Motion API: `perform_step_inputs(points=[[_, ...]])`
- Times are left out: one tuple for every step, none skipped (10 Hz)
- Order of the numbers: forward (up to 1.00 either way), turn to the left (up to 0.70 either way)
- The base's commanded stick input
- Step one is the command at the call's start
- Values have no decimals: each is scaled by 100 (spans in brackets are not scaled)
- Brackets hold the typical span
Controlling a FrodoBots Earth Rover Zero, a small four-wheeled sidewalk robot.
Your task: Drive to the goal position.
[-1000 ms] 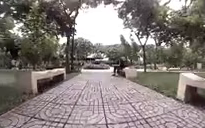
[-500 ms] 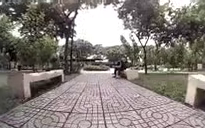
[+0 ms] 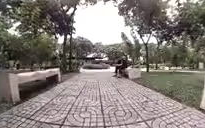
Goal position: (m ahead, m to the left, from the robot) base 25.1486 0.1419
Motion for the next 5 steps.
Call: perform_step_inputs(points=[[70, 0], [70, 0], [70, 0], [70, 0], [70, 0]])
